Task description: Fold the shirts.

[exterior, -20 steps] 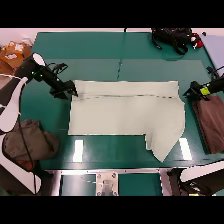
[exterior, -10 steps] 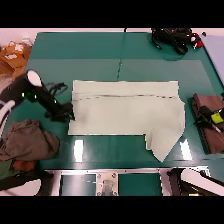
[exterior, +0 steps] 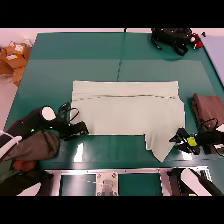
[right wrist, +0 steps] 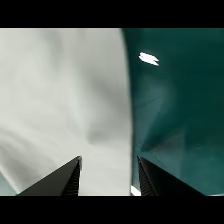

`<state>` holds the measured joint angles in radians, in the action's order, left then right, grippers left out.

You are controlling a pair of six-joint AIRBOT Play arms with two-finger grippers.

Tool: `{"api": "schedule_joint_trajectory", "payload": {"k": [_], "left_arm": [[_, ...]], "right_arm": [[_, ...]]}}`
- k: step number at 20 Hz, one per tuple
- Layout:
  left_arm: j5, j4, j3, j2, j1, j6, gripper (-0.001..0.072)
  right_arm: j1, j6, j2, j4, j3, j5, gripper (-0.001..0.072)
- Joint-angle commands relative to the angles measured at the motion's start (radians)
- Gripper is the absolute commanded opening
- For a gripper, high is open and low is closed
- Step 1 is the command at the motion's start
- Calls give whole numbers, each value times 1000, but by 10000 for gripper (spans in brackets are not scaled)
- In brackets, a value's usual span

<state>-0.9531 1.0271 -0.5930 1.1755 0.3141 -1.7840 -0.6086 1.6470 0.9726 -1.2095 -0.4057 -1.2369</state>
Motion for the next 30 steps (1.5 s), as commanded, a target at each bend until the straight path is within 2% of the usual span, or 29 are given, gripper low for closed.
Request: {"api": "schedule_joint_trajectory", "payload": {"k": [1, 2, 3, 4, 5, 6, 9, 12, 14, 18, 23, 26, 30], "left_arm": [[236, -43, 28, 48, 48, -23, 656], [257, -48, 27, 50, 48, -23, 472], [263, -46, 19, 50, 48, -22, 287], [253, -37, 5, 50, 48, -18, 88], [220, -14, -16, 50, 48, -6, 26], [172, 25, -40, 50, 48, -10, 26], [-19, 169, -127, 50, 48, -40, 26], [-209, 288, -197, 50, 48, -42, 26], [-290, 310, -218, 50, 48, -22, 26], [-342, 309, -227, 51, 48, 37, 26], [-299, 348, -412, 80, 48, 65, 26], [-306, 423, -618, 184, 45, 79, 27], [-311, 419, -854, 383, -14, 120, 27]], "right_arm": [[37, -24, 12, 66, 44, 112, 431], [40, -51, 13, 87, 37, 119, 422], [40, -70, 15, 111, 27, 119, 312], [40, -103, 15, 138, 17, 116, 116], [40, -119, 15, 143, 6, 103, 49], [40, -119, 15, 132, -6, 82, 18], [40, -117, 14, 118, -42, 11, 16], [40, -45, -2, -4, -85, -78, 16], [40, -8, -32, -56, -97, -103, 16], [40, -6, -67, -50, -161, -155, 16], [99, -32, -42, 113, -353, -85, 16], [156, -32, 72, 157, -491, -1, 16], [216, -36, 322, 189, -701, 79, 17]]}}
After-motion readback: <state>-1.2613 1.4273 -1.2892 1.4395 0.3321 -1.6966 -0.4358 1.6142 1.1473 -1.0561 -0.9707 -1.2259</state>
